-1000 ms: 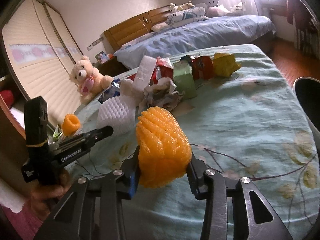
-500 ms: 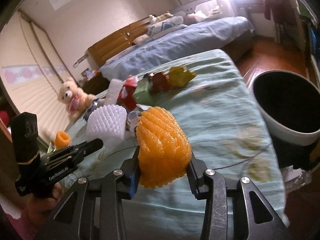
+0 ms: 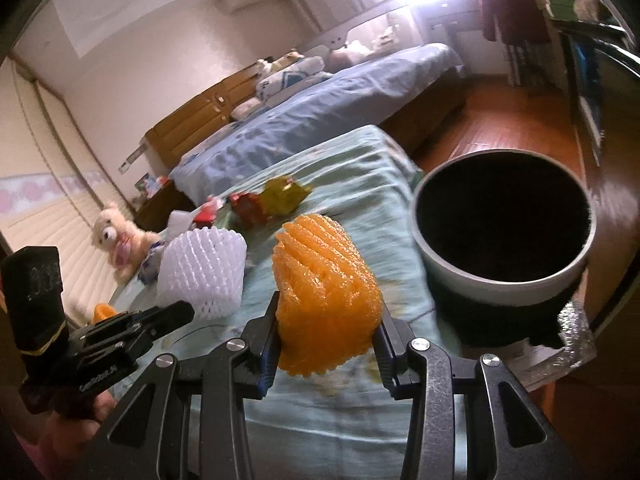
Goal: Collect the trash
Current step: 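Carry both foam nets over the trash bin and open both tools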
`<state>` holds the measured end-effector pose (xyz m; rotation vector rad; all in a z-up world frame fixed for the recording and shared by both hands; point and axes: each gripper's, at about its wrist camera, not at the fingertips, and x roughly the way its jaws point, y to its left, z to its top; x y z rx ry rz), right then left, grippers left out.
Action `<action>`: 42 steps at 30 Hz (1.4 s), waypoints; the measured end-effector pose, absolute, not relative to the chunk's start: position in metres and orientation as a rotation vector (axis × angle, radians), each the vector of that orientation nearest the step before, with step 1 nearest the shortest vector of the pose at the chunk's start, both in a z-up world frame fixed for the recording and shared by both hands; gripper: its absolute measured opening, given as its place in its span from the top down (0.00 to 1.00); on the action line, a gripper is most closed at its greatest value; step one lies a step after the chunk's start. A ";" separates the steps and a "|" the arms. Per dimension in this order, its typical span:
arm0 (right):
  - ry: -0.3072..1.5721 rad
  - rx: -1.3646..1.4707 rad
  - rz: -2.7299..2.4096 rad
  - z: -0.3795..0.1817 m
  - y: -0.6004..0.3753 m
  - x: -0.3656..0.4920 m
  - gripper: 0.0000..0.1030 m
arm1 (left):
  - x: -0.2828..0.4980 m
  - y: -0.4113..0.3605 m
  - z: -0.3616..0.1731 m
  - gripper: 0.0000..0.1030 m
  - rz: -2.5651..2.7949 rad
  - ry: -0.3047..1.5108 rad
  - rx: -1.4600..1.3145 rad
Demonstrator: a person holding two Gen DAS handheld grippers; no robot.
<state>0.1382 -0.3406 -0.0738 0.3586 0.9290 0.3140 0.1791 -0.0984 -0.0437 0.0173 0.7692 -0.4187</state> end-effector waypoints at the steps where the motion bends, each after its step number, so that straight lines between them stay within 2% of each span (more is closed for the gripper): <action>1: 0.927 0.360 0.302 -0.073 -0.345 0.139 0.60 | 0.185 -0.103 -0.045 0.88 -0.424 0.771 0.027; 42: 0.978 0.349 0.061 -0.103 -0.463 0.212 0.54 | 0.340 -0.233 -0.075 0.86 -0.585 0.878 0.130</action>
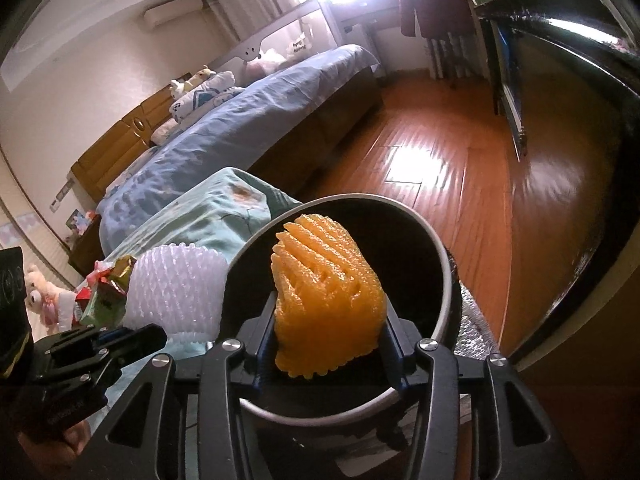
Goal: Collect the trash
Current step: 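Carry both foam nets over the trash bin and open both tools, then grasp the crumpled tissue with left tool while right tool grasps foil wrapper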
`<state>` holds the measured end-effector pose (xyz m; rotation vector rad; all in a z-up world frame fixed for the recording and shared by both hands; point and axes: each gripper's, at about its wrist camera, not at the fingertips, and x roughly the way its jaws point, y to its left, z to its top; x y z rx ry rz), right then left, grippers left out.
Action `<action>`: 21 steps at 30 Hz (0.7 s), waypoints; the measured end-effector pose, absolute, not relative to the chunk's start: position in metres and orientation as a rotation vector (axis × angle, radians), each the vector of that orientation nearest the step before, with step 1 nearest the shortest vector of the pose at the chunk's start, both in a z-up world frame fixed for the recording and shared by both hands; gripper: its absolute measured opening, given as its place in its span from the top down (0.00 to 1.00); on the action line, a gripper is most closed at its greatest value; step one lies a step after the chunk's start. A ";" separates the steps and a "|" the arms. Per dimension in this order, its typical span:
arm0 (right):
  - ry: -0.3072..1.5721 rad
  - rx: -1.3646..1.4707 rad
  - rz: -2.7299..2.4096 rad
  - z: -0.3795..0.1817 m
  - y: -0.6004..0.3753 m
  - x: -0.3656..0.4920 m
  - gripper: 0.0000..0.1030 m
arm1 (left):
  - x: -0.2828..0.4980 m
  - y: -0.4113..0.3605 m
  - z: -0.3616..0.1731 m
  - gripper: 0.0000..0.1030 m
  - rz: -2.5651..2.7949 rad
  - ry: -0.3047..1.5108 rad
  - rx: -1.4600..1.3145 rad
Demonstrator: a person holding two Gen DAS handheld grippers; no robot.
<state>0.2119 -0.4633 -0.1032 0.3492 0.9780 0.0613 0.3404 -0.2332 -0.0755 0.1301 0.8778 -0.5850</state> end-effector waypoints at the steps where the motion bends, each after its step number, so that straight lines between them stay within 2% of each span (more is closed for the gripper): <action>1: 0.982 0.347 0.059 -0.105 -0.463 0.214 0.54 | 0.343 -0.236 -0.077 0.86 -0.588 0.881 0.131; 4: 0.991 0.344 0.055 -0.107 -0.467 0.216 0.50 | 0.348 -0.243 -0.082 0.86 -0.600 0.885 0.144; 5: 0.995 0.344 0.050 -0.108 -0.468 0.216 0.46 | 0.350 -0.245 -0.083 0.86 -0.603 0.889 0.146; 6: 0.999 0.345 0.043 -0.109 -0.470 0.217 0.35 | 0.351 -0.248 -0.085 0.83 -0.606 0.892 0.149; 8: 1.004 0.345 0.027 -0.109 -0.472 0.217 0.27 | 0.352 -0.249 -0.086 0.78 -0.607 0.891 0.150; 12: 0.992 0.344 0.016 -0.105 -0.472 0.213 0.27 | 0.347 -0.247 -0.085 0.48 -0.591 0.875 0.148; 21: 0.955 0.350 0.048 -0.090 -0.456 0.201 0.24 | 0.315 -0.207 -0.078 0.42 -0.543 0.839 0.079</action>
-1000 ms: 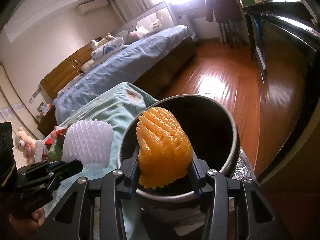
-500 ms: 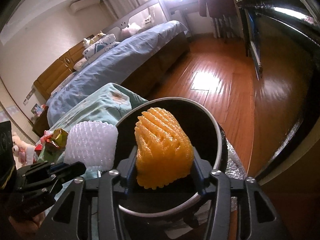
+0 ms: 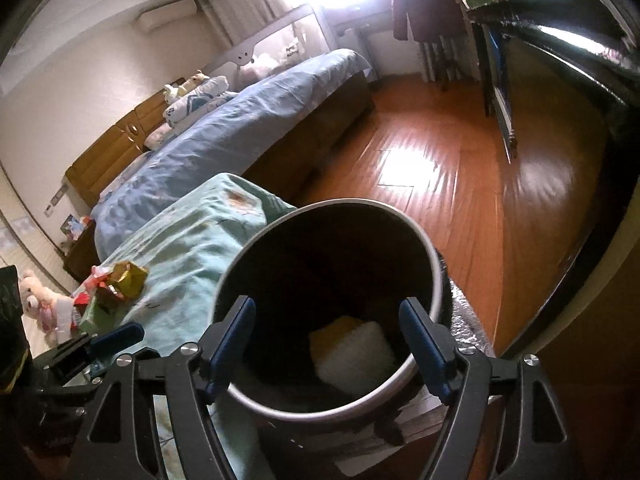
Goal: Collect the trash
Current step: 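Grasp the crumpled tissue with left tool while right tool grasps foil wrapper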
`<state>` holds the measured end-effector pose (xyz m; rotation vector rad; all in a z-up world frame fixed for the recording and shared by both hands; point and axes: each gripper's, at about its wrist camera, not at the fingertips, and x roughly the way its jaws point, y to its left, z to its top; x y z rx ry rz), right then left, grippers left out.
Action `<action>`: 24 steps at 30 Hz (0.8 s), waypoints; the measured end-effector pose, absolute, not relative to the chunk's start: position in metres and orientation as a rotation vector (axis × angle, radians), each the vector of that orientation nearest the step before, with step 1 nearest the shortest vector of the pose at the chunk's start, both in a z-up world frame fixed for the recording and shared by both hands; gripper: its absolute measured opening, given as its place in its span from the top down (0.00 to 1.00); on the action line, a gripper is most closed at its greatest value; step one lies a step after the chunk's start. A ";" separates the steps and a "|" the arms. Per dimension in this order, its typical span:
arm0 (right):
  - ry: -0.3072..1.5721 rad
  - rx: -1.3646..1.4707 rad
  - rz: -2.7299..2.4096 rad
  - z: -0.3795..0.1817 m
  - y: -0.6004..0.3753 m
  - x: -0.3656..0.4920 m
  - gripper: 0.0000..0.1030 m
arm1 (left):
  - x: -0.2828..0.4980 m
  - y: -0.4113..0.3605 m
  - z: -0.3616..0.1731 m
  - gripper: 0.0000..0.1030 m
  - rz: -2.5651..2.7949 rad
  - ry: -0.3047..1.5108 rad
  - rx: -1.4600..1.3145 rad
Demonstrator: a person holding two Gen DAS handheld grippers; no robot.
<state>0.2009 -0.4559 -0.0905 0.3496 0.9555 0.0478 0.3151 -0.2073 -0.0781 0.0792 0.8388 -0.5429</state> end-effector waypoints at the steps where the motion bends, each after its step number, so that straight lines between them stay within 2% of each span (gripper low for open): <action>1: 0.951 0.349 0.057 -0.089 -0.452 0.199 0.23 | 0.309 -0.202 -0.077 0.42 -0.536 0.834 0.070; 24: 0.956 0.335 0.305 -0.077 -0.322 0.162 0.21 | 0.200 -0.068 -0.071 0.38 -0.311 0.783 -0.078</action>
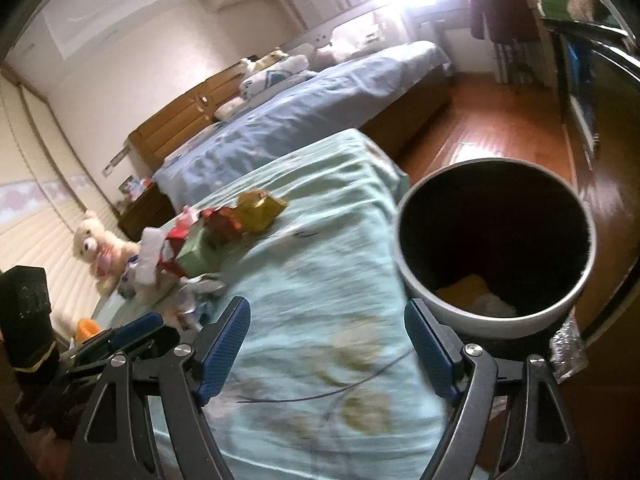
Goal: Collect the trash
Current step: 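Grasp the crumpled tissue with left tool while right tool grasps foil wrapper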
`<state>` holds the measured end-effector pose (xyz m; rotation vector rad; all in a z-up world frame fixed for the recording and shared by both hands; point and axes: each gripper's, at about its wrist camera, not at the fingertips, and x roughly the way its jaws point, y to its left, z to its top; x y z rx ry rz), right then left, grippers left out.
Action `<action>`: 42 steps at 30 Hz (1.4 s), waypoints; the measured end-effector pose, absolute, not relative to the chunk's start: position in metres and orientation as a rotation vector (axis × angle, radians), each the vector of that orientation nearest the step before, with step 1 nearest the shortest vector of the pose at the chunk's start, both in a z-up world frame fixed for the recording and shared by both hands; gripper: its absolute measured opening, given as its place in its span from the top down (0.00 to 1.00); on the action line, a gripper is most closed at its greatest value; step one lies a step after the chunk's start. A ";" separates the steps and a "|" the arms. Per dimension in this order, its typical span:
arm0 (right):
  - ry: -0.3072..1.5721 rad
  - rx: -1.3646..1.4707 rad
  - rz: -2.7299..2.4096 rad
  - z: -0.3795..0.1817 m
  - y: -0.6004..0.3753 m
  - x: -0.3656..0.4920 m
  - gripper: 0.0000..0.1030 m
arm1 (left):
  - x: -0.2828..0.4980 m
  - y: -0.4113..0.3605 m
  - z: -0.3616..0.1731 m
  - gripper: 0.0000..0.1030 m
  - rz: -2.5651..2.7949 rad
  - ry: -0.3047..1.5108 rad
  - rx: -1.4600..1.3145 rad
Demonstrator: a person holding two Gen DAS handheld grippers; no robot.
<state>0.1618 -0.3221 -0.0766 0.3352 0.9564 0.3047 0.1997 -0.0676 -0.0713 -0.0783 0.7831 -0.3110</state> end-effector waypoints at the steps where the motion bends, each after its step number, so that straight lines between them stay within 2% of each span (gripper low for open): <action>1: 0.959 0.336 0.320 -0.077 -0.317 0.162 0.21 | 0.199 -0.064 -0.070 0.38 -0.300 0.783 -0.087; 21: 1.027 0.241 0.517 -0.095 -0.216 0.161 0.21 | 0.170 0.010 -0.069 0.38 -0.086 0.812 -0.209; 37: 1.058 0.189 0.527 -0.111 -0.185 0.185 0.22 | 0.247 0.035 -0.078 0.40 -0.037 0.830 -0.199; 38: 1.061 0.191 0.526 -0.111 -0.185 0.187 0.23 | 0.251 0.034 -0.080 0.40 -0.035 0.843 -0.199; 39: 1.060 0.191 0.525 -0.111 -0.185 0.187 0.28 | 0.256 0.035 -0.083 0.45 -0.041 0.856 -0.205; 40: 1.060 0.188 0.524 -0.112 -0.184 0.188 0.32 | 0.259 0.035 -0.085 0.58 -0.058 0.861 -0.214; 42: 1.070 0.186 0.528 -0.113 -0.183 0.189 0.58 | 0.264 0.033 -0.085 0.74 -0.076 0.869 -0.212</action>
